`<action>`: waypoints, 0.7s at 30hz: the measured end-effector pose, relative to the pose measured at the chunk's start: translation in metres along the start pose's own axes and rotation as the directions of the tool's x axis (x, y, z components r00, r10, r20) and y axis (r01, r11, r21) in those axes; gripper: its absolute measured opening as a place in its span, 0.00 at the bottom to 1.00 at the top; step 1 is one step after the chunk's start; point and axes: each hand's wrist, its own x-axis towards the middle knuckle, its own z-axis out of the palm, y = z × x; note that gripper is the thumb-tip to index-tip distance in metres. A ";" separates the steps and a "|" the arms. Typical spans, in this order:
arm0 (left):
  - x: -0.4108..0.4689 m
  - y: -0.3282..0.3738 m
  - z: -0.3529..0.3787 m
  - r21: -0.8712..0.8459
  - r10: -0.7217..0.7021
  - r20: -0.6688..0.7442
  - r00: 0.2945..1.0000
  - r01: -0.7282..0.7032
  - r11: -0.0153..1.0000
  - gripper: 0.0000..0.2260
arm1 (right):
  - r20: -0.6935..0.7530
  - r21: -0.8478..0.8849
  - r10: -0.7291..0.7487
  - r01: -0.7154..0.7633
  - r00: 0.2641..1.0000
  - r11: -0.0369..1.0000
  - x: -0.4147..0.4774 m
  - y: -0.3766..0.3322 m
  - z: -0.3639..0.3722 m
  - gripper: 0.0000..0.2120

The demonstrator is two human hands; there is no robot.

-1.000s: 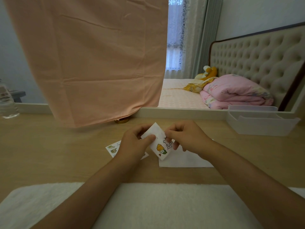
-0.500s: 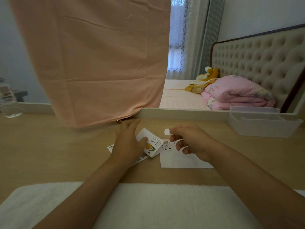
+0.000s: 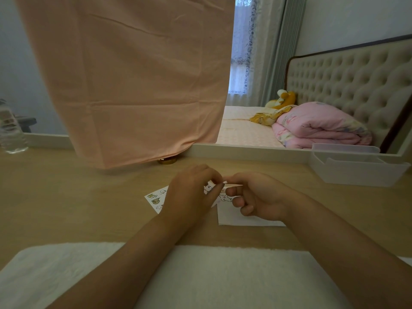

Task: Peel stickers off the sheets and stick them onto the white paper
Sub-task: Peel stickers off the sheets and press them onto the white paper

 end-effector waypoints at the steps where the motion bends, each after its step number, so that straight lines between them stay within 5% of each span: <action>1: -0.001 0.002 0.000 -0.076 -0.115 0.018 0.993 0.116 0.990 0.02 | 0.008 0.011 -0.005 0.005 1.000 1.000 0.000 0.000 -0.001 0.08; 5: 0.001 0.010 0.001 -0.441 -0.518 0.202 0.831 0.549 0.710 0.04 | -0.107 -0.051 -0.124 0.119 0.987 0.992 -0.001 -0.001 -0.005 0.13; 9: 0.005 0.016 -0.003 -0.486 -0.645 0.390 0.657 0.742 0.462 0.09 | -0.212 -0.430 -0.465 0.345 0.860 0.834 -0.002 -0.001 -0.004 0.05; 13: 0.007 0.017 0.000 -0.478 -0.642 0.420 0.642 0.757 0.445 0.09 | -0.177 -0.560 -0.616 0.436 0.767 0.704 0.001 0.002 -0.006 0.03; 21: 0.008 0.017 0.002 -0.518 -0.650 0.445 0.617 0.769 0.375 0.09 | -0.107 -0.670 -0.671 0.445 0.733 0.594 0.007 0.005 -0.010 0.05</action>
